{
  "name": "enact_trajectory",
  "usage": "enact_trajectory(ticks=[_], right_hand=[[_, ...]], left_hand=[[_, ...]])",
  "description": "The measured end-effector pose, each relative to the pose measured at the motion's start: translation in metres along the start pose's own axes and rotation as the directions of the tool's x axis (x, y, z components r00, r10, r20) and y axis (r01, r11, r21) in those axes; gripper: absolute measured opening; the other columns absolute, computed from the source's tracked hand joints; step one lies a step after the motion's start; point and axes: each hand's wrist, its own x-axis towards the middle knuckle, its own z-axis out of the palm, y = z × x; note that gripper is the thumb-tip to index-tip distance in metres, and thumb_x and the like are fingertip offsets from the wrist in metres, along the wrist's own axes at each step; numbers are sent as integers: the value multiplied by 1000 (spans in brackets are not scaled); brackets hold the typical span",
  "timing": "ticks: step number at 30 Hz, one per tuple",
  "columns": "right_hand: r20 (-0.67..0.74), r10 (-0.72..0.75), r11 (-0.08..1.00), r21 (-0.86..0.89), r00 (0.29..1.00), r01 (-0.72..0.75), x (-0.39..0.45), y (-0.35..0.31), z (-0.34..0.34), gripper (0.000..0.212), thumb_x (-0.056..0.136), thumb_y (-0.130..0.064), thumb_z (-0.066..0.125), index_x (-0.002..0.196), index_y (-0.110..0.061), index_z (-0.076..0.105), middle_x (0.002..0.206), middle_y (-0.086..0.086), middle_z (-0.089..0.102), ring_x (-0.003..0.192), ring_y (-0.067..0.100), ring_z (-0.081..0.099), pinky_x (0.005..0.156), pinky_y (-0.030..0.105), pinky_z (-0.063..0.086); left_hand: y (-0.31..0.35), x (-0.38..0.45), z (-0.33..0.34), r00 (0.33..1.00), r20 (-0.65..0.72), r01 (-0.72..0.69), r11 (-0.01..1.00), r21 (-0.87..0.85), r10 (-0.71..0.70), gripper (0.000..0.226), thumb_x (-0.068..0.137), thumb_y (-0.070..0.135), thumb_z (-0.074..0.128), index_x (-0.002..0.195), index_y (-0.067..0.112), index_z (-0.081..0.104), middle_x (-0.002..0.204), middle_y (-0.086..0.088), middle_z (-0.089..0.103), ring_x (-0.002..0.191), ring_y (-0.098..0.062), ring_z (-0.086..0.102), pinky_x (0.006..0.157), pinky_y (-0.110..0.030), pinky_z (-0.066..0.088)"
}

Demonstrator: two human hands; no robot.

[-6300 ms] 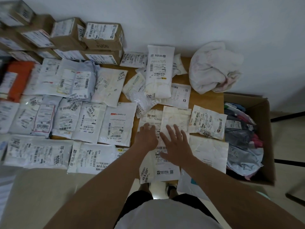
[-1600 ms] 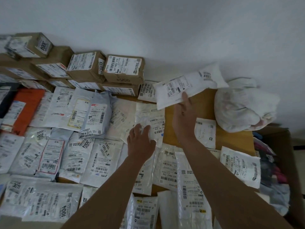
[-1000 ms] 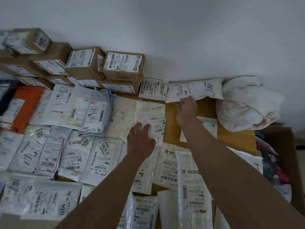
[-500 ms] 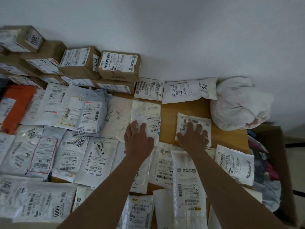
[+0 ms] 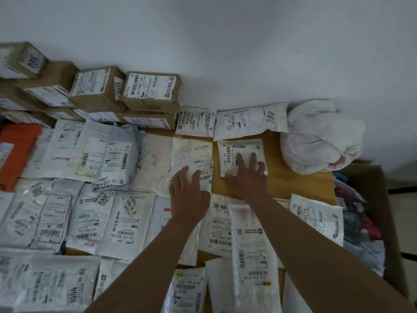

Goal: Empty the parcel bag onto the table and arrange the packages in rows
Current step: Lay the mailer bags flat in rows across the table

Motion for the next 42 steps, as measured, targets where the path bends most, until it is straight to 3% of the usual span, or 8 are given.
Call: enact_trajectory(ticks=[8, 13, 17, 24, 28, 35, 39, 42], right_hand=[[-32, -34, 998, -45, 999, 33, 4, -14, 3, 73, 95, -58, 39, 155, -36, 4, 163, 10, -4, 145, 40, 11, 112, 53, 26], [-129, 24, 999, 44, 991, -18, -19, 1, -8, 75, 94, -50, 45, 156, -29, 9, 163, 10, 8, 145, 36, 17, 112, 51, 24], [-138, 96, 980, 185, 986, -70, -62, 42, -18, 57, 95, -39, 49, 143, -11, 35, 136, 18, 43, 121, 35, 42, 102, 46, 36], [203, 252, 954, 113, 946, -278, -120, 81, 9, 68, 95, -62, 37, 142, -13, 29, 125, 15, 57, 113, 34, 59, 92, 44, 48], [168, 204, 924, 291, 964, -246, -124, 75, 1, 61, 97, -49, 46, 142, -10, 31, 127, 18, 58, 116, 34, 57, 94, 41, 45], [168, 100, 615, 764, 981, -194, -136, 82, -26, 48, 97, -46, 52, 138, -23, 44, 111, 0, 64, 98, 16, 63, 78, 32, 46], [-161, 199, 898, 424, 967, -114, -139, 124, -15, 48, 92, -44, 55, 130, -14, 56, 130, 10, 55, 123, 31, 48, 98, 39, 38], [-8, 238, 969, 65, 971, -237, -134, 162, -18, 88, 85, -48, 65, 154, -28, 14, 161, 7, 6, 148, 37, 3, 115, 55, 19]], left_hand=[[2, 0, -3, 997, 81, 10, 1000, 14, -11, 63, 90, 32, 52, 148, 24, 30, 159, -10, 12, 147, -30, 6, 119, -46, 11], [16, -9, -1, 997, -28, -71, 994, -78, 69, 43, 91, 27, 50, 132, 15, 50, 133, -9, 44, 120, -24, 43, 99, -35, 41], [37, -32, 11, 961, 276, 3, 990, -142, 37, 31, 97, 36, 41, 115, 14, 55, 111, -5, 60, 96, -21, 59, 81, -33, 50], [64, -70, 36, 772, 618, 276, 953, -121, -145, 68, 90, 60, 48, 133, 7, 43, 129, -11, 56, 116, -27, 56, 92, -35, 45], [70, -77, 39, 773, 616, 455, 808, -373, -151, 53, 89, 51, 56, 125, 13, 49, 119, -4, 61, 101, -19, 60, 87, -32, 49], [71, -78, 14, 817, 547, 577, 250, -778, -183, 20, 90, 29, 62, 105, 17, 67, 96, -5, 75, 87, -24, 73, 86, -48, 57], [59, -82, 7, 803, 578, 594, 118, -795, -148, 21, 92, 21, 58, 110, 14, 66, 103, -11, 74, 97, -32, 70, 91, -56, 53], [55, -89, 7, 743, 657, 668, 69, -741, -129, 23, 91, 20, 56, 109, 10, 67, 104, -15, 73, 93, -34, 70, 92, -56, 52]])
